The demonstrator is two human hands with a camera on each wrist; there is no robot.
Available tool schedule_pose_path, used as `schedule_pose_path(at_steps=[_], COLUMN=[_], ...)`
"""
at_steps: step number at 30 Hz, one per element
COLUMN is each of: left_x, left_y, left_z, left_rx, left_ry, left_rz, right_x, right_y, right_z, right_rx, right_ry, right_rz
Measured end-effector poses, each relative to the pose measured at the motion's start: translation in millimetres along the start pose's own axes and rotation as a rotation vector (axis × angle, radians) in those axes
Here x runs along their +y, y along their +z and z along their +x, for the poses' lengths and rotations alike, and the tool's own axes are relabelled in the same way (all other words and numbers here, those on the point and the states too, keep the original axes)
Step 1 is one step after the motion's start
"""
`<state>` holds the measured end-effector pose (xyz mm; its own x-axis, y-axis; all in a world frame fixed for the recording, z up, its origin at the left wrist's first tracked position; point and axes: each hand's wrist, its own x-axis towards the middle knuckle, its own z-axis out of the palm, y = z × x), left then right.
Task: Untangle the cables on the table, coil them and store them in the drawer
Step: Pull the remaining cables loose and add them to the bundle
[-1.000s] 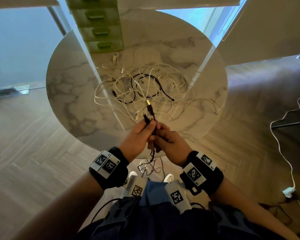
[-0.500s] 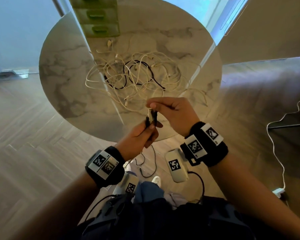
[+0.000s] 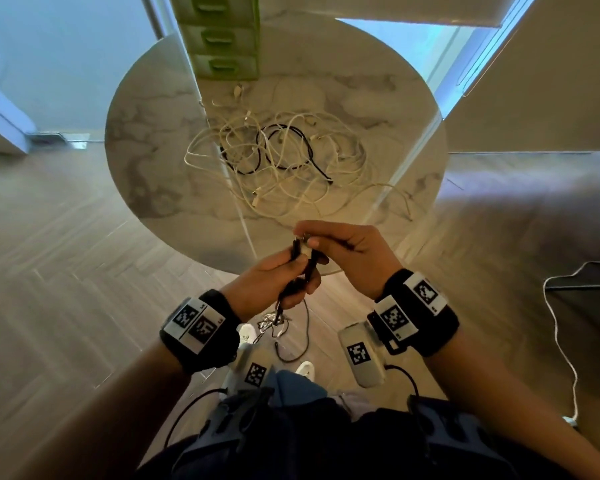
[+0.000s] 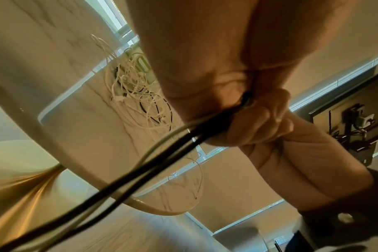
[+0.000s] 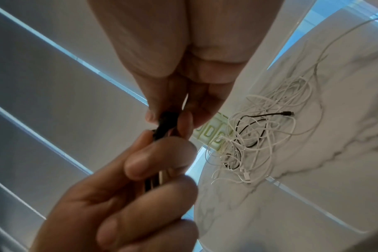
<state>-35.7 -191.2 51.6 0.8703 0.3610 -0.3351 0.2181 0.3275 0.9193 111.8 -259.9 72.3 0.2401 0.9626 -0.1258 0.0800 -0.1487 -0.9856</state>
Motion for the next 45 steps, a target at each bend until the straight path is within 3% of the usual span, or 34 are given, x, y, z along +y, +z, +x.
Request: schedule_pose_path(at_steps=[6, 12, 16, 19, 21, 24, 31, 33, 35, 39, 42, 45], left_x=[-1.4, -3.8, -0.1, 2.4, 6.7, 15.2, 50.3, 50.2, 35.7, -10.5, -27.2, -25.0], left_y=[6.4, 7.4, 13.2, 18.5, 19.1, 16.8, 8.1, 2.9, -2.5, -3.6, -6.5, -9.9], left_z=[-2.7, -9.0, -8.6, -6.5, -6.3, -7.5, -11.0, -9.3, -5.9, 0.7, 1.1, 3.5], left_rx=[0.024, 0.037, 0.068, 0.201, 0.3, 0.373, 0.264, 0.266, 0.254, 0.111, 0.027, -0.008], left_ry=[0.032, 0.055, 0.093, 0.144, 0.143, 0.204, 0.301, 0.306, 0.271, 0.038, -0.212, -0.186], left_rz=[-0.135, -0.006, 0.207, 0.226, 0.081, -0.072, -0.143, -0.005, 0.347, 1.044, 1.077, 0.999], right_x=[1.2, -4.4, -7.3, -7.4, -4.6, 5.2, 81.2, 102.1, 109.9, 89.2, 76.8, 70.7], right_y=[4.1, -1.6, 3.2, 10.1, 16.7, 28.0, 51.7, 49.0, 42.2, 34.4, 25.6, 13.1], right_z=[-10.6, -18.8, -19.6, -17.8, -18.6, -25.0, -50.2, -58.7, -55.4, -35.2, -25.1, -19.1], right_rx=[-0.018, -0.247, -0.153, -0.084, -0.106, -0.294, -0.496, -0.421, -0.416, -0.404, -0.291, -0.225], right_ry=[-0.054, -0.084, -0.101, -0.147, -0.068, 0.027, 0.374, 0.429, 0.418, 0.333, 0.266, 0.237], right_rz=[-0.076, -0.103, -0.086, -0.118, -0.011, 0.113, -0.394, -0.412, -0.512, -0.531, -0.317, -0.134])
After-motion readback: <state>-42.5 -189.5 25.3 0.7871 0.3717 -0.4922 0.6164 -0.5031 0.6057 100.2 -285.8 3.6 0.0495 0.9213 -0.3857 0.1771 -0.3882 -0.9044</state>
